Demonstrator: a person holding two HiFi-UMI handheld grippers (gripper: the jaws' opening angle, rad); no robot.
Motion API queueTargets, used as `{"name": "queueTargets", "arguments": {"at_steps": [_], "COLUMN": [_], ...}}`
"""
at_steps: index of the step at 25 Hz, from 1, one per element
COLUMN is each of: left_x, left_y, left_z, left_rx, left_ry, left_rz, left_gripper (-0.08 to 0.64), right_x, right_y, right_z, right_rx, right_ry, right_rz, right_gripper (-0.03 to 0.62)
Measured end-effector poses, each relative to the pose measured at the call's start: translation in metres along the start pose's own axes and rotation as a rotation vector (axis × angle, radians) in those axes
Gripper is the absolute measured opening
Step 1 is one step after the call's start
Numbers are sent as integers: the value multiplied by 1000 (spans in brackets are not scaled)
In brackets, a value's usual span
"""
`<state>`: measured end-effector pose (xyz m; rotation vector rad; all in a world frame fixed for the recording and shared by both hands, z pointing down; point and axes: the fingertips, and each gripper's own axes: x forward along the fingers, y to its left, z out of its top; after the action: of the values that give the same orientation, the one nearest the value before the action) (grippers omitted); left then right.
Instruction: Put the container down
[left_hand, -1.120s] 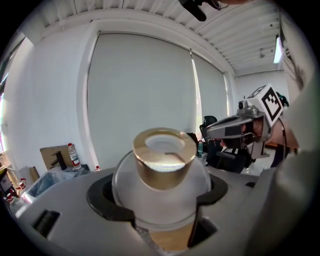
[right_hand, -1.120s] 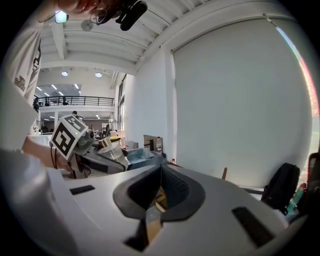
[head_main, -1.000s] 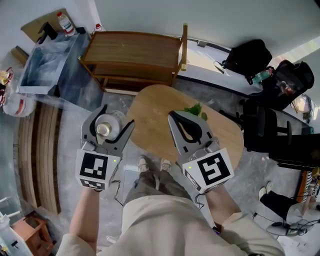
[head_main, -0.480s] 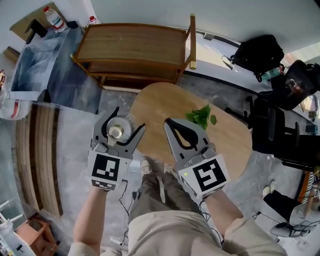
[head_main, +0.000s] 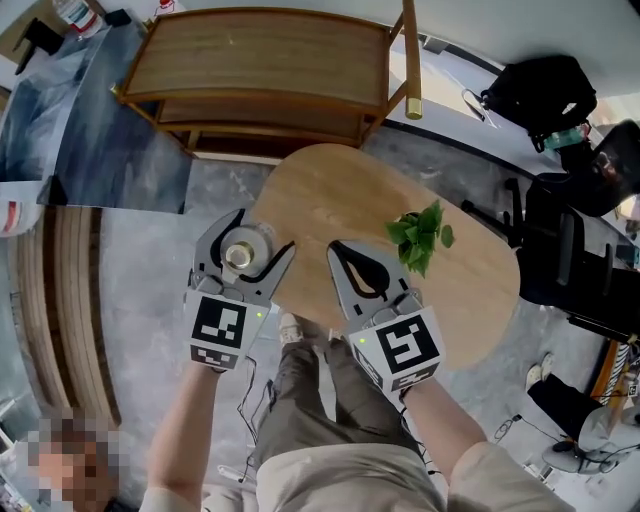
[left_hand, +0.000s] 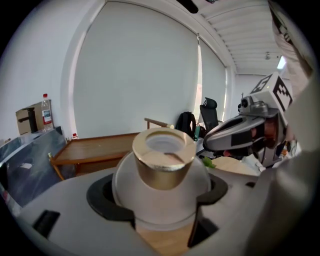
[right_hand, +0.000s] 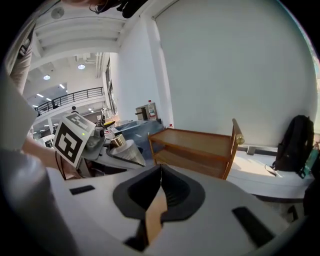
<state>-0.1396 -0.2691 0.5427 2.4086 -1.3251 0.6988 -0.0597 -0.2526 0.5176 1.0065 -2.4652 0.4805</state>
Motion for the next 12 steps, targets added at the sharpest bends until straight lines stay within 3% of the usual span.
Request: {"name": "queueTargets", "arguments": {"at_steps": [9, 12], "left_x": [68, 89], "left_y": [8, 5], "left_z": [-101, -133], "left_rx": [-2, -45], "left_ry": [69, 73], "left_rz": [-26, -40], "left_gripper": [339, 339], "right_x": [59, 74], "right_y": [-20, -24], "right_z": [-85, -113], "right_rx": [58, 66], "right_ry": [94, 126], "right_rz": [-25, -14], "right_gripper": [-3, -3]}}
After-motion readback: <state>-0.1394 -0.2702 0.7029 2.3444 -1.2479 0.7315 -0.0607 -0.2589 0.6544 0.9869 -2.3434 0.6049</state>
